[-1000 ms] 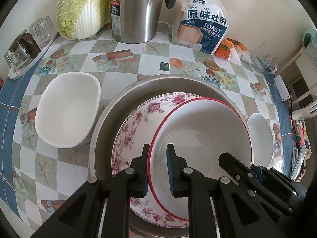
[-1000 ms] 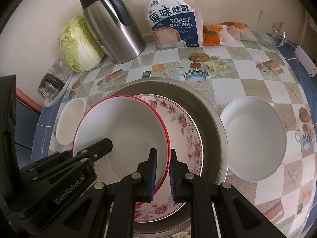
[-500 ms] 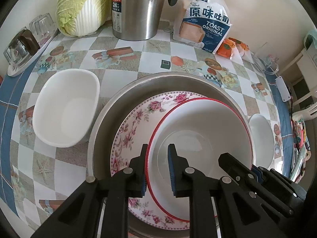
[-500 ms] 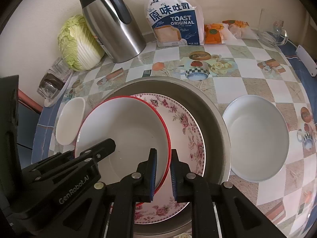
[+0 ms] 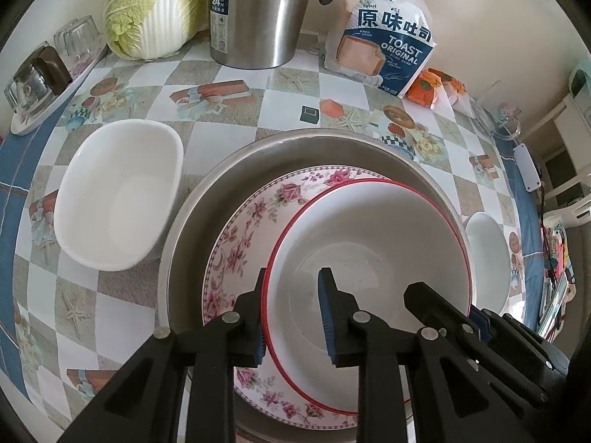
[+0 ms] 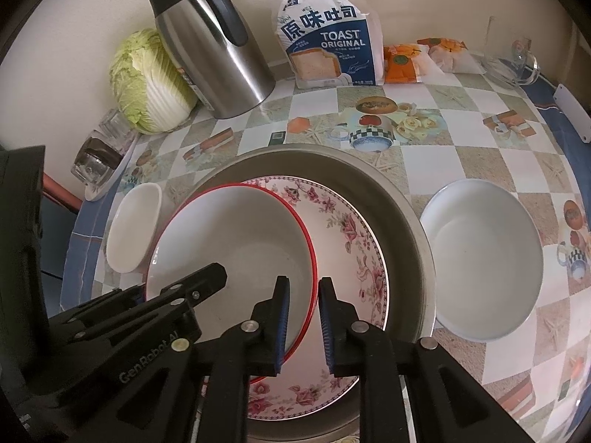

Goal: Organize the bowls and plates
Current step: 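Open both tools to release the red-rimmed bowl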

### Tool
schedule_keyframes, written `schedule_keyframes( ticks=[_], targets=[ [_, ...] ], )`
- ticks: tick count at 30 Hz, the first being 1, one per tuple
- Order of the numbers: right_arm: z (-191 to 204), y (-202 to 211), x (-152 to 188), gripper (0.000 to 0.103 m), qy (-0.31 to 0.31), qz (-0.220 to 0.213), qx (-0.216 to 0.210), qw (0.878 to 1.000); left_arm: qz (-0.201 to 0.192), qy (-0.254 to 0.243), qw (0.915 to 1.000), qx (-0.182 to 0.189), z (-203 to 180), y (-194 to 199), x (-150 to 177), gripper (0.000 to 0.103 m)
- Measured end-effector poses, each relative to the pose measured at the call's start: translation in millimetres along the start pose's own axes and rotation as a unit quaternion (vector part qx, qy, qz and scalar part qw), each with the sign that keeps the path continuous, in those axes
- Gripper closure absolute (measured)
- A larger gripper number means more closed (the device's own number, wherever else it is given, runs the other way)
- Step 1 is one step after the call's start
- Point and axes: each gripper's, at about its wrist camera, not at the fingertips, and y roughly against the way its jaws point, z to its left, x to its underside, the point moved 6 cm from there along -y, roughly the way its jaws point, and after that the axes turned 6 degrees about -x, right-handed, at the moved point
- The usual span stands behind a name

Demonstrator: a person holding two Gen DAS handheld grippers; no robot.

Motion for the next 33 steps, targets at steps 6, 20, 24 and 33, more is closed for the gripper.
schedule_keyframes(
  ticks=[6, 20, 24, 33],
  targets=[
    [0, 0, 0, 0.084, -0.001, 0.000, 0.000, 1.000, 0.002, 0.002, 1.0000, 0.007, 0, -1, 0, 0.075],
    [2, 19, -6, 0.084, 0.004, -0.018, -0.001, 1.000, -0.034, 0.004, 0.9992, 0.022, 2, 28, -8, 0.068],
    [7, 34, -11, 0.084, 0.010, -0.036, 0.003, 0.999, -0.051, 0.007, 0.9985, 0.021, 6, 41, -10, 0.063],
    [13, 50, -15, 0.058, 0.020, -0.054, 0.013, 0.998, -0.085, 0.018, 0.9962, 0.004, 21, 65, -13, 0.051]
  ],
)
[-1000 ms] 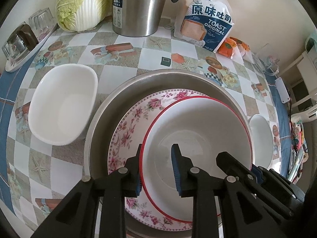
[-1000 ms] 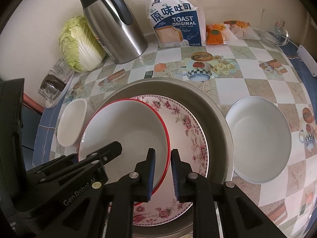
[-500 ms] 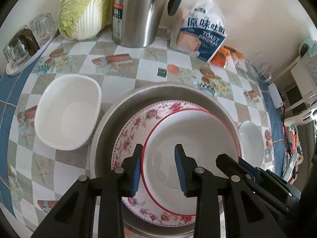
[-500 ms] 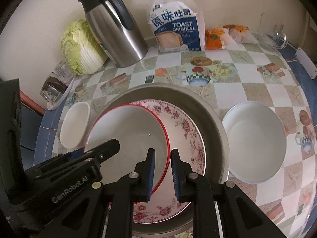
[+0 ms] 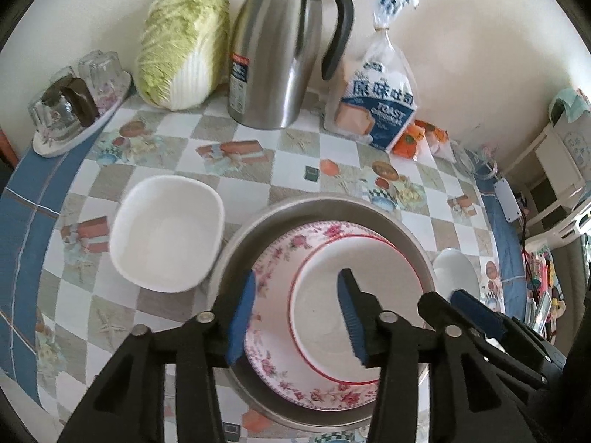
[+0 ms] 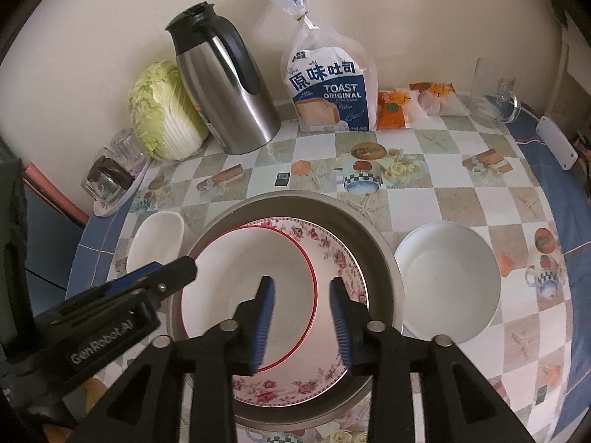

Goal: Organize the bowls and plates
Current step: 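Open both tools to release the red-rimmed bowl, then move both tools toward the white square bowl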

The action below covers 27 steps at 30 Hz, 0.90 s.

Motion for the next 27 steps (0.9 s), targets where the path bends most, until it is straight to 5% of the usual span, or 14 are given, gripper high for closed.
schedule_keyframes(
  ticks=[1, 7, 9, 16, 27],
  targets=[
    [0, 1, 0, 0.048, 0.000, -0.002, 0.002, 1.000, -0.004, 0.002, 1.0000, -0.003, 3, 2, -1, 0.049],
    [-1, 2, 0, 0.033, 0.001, -0.006, 0.006, 1.000, -0.021, 0.030, 0.9990, -0.028, 32, 10, -4, 0.040],
    [0, 1, 1, 0.032, 0.001, -0.005, 0.005, 1.000, -0.023, 0.040, 0.9983, -0.035, 42, 12, -4, 0.022],
    [6, 0, 3, 0.016, 0.001, -0.010, -0.002, 1.000, -0.031, 0.088, 0.9940, -0.056, 82, 15, -3, 0.019],
    [47, -10, 3, 0.012, 0.028, -0.019, -0.023, 0.999, -0.050, 0.143, 0.9850, -0.082, 135, 25, 2, 0.011]
  ],
)
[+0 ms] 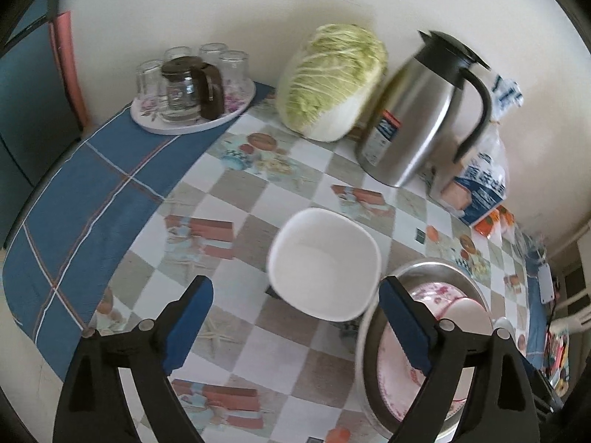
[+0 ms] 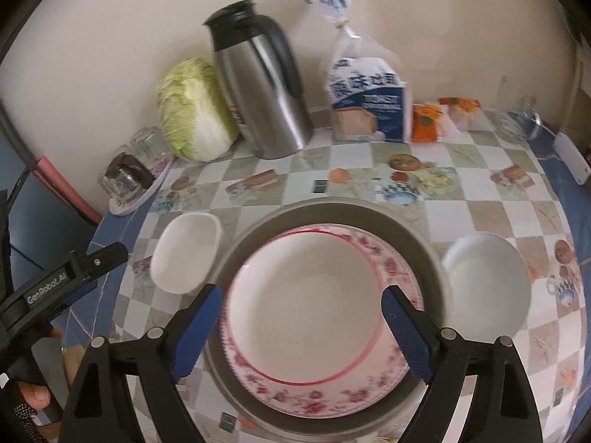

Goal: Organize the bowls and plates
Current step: 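Move both tools toward the white square bowl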

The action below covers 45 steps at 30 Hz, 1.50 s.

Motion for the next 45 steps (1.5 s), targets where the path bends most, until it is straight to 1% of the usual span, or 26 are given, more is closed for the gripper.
schedule_keyframes(
  ticks=[3, 7, 11, 13, 18, 22, 26, 30, 34, 39, 41, 42, 44, 45],
  targets=[
    [16, -7, 0, 0.007, 0.012, 0.002, -0.008, 1.000, 0.003, 0.014, 0.9999, -0.001, 12, -3, -1, 0.011],
    [32, -15, -1, 0.006, 0.024, 0.001, -0.016, 1.000, 0.005, 0.029, 0.9996, -0.006, 28, -5, -3, 0.011],
    [46, -23, -3, 0.006, 0.034, 0.001, -0.021, 0.999, 0.008, 0.053, 0.9985, 0.000, 43, -10, -4, 0.011],
    [50, -26, -4, 0.006, 0.036, 0.000, -0.025, 0.999, 0.011, 0.062, 0.9980, 0.004, 47, -14, -4, 0.011],
    [60, -35, -8, 0.006, 0.038, -0.006, -0.025, 0.999, 0.033, 0.073, 0.9967, 0.015, 51, -31, -1, 0.010],
    [68, -44, -8, 0.006, 0.043, -0.005, -0.027, 0.999, 0.032, 0.085, 0.9956, 0.023, 54, -38, -3, 0.010],
    [75, -49, -10, 0.006, 0.057, -0.015, -0.021, 0.998, 0.033, 0.099, 0.9940, 0.032, 56, -44, -6, 0.009],
    [78, -51, -13, 0.006, 0.057, -0.024, -0.023, 0.998, 0.036, 0.105, 0.9932, 0.035, 58, -53, -7, 0.009],
    [83, -57, -15, 0.006, 0.073, -0.024, -0.013, 0.997, 0.033, 0.090, 0.9948, 0.035, 55, -59, -8, 0.009],
    [84, -76, -20, 0.006, 0.076, -0.009, 0.001, 0.997, 0.041, 0.088, 0.9944, 0.040, 55, -74, -9, 0.009],
    [84, -84, -23, 0.007, 0.080, -0.002, 0.012, 0.997, 0.045, 0.083, 0.9948, 0.039, 53, -79, -9, 0.009],
    [83, -88, -24, 0.009, 0.079, 0.003, 0.013, 0.997, 0.046, 0.078, 0.9951, 0.039, 52, -83, -9, 0.009],
    [83, -95, -27, 0.014, 0.077, 0.011, 0.011, 0.997, 0.047, 0.078, 0.9949, 0.044, 49, -87, -9, 0.009],
    [82, -99, -29, 0.020, 0.076, 0.015, 0.012, 0.997, 0.048, 0.079, 0.9946, 0.047, 49, -89, -9, 0.009]
  ],
)
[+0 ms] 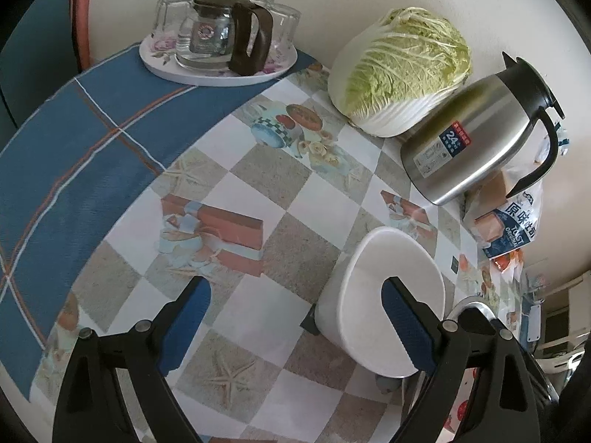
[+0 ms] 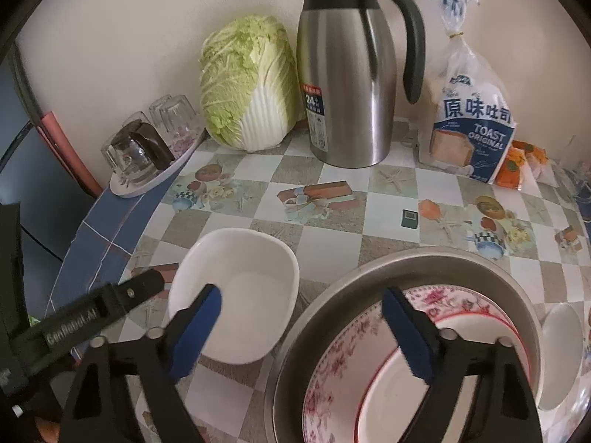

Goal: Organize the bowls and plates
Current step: 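Move both tools toward the white square bowl, then close both tools on the white square bowl rim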

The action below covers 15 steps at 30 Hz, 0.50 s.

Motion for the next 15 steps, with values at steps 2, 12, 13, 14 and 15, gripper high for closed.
schedule_keyframes(
  ticks=[2, 12, 13, 14, 15],
  targets=[
    [-2, -7, -3, 0.029, -0.003, 0.008, 0.005, 1.000, 0.004, 0.005, 1.0000, 0.004, 0, -5, 0, 0.009],
    [1, -33, -7, 0.057, 0.006, 0.036, 0.023, 0.999, 0.015, -0.016, 0.9998, -0.004, -11, -21, 2, 0.010],
    [2, -33, -8, 0.059, 0.008, 0.036, 0.022, 0.999, 0.019, -0.015, 0.9997, -0.004, -11, -24, 3, 0.010],
    [3, -33, -8, 0.061, 0.010, 0.037, 0.021, 0.999, 0.022, -0.014, 0.9996, -0.004, -12, -26, 4, 0.010],
    [4, -34, -9, 0.063, 0.014, 0.038, 0.024, 0.999, 0.027, -0.014, 0.9995, -0.002, -12, -28, 5, 0.011]
  ],
)
